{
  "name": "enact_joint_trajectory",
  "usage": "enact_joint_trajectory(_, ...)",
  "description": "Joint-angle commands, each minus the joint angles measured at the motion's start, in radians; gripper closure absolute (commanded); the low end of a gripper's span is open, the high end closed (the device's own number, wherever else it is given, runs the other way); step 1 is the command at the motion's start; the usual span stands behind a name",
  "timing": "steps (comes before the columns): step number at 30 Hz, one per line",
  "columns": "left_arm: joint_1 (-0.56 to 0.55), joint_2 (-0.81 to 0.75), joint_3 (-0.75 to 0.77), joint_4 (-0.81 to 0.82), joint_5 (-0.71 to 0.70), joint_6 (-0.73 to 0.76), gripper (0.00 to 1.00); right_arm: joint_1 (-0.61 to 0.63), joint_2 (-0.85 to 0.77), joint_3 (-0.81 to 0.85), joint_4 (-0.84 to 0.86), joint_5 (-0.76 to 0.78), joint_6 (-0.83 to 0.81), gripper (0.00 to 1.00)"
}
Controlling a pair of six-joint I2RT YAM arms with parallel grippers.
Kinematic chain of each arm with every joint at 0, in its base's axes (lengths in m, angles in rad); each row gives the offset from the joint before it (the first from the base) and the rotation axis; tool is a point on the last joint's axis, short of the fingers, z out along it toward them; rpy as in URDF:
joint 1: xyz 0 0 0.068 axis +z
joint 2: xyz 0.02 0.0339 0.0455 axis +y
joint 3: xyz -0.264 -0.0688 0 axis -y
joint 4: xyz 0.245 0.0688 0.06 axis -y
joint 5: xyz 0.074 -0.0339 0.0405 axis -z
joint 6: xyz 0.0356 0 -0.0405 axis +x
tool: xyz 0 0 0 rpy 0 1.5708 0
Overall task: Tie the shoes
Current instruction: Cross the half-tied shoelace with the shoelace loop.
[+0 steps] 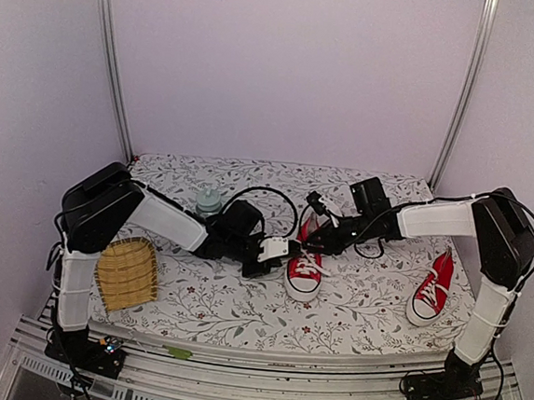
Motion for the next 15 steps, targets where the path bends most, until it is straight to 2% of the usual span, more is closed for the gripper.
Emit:
enact_joint_trajectory(1, 0.012, -0.056, -0.039, -0.028, 0.014, -0.031, 1.0, 0.004, 0.045, 0.056, 0.04, -0.024, 0.016, 0.68)
enact_joint_trajectory(15, 0.014, -0.071, -0.061, -0.042, 0.016, -0.058, 1.0, 0.014, 0.134, 0.156, -0.013, -0.106, -0.034, 0.65)
